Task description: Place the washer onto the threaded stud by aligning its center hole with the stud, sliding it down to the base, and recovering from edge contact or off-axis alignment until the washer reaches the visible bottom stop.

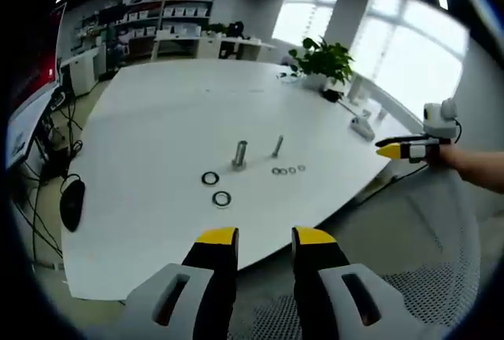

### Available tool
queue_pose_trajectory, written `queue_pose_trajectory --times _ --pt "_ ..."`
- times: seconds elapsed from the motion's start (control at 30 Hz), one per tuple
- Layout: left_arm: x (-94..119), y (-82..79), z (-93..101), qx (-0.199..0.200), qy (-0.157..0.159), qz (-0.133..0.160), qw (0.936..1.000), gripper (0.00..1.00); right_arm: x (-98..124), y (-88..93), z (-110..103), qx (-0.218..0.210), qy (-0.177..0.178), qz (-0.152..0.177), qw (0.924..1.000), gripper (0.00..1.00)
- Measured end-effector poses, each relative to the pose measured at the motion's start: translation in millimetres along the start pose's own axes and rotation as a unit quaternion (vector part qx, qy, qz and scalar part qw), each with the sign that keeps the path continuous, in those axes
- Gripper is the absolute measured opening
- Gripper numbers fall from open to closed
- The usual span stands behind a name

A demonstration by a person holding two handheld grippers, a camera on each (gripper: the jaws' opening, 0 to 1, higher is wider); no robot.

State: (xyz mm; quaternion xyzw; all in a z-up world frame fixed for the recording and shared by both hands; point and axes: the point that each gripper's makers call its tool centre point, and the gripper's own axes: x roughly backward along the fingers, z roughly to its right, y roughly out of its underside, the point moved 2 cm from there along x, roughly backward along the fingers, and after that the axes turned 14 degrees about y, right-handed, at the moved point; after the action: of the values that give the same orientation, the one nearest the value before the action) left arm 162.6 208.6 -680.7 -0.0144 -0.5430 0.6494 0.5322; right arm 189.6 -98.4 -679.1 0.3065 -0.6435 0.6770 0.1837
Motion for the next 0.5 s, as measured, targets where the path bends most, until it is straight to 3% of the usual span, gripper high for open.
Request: queue_pose_trajectory --times 0.5 --pt "-0.8 2.7 1.2 -0.002 0.004 -0.010 0.9999 0.25 -0.3 3.1 -2.9 0.009 -0.005 -0.010 0.9999 0.39"
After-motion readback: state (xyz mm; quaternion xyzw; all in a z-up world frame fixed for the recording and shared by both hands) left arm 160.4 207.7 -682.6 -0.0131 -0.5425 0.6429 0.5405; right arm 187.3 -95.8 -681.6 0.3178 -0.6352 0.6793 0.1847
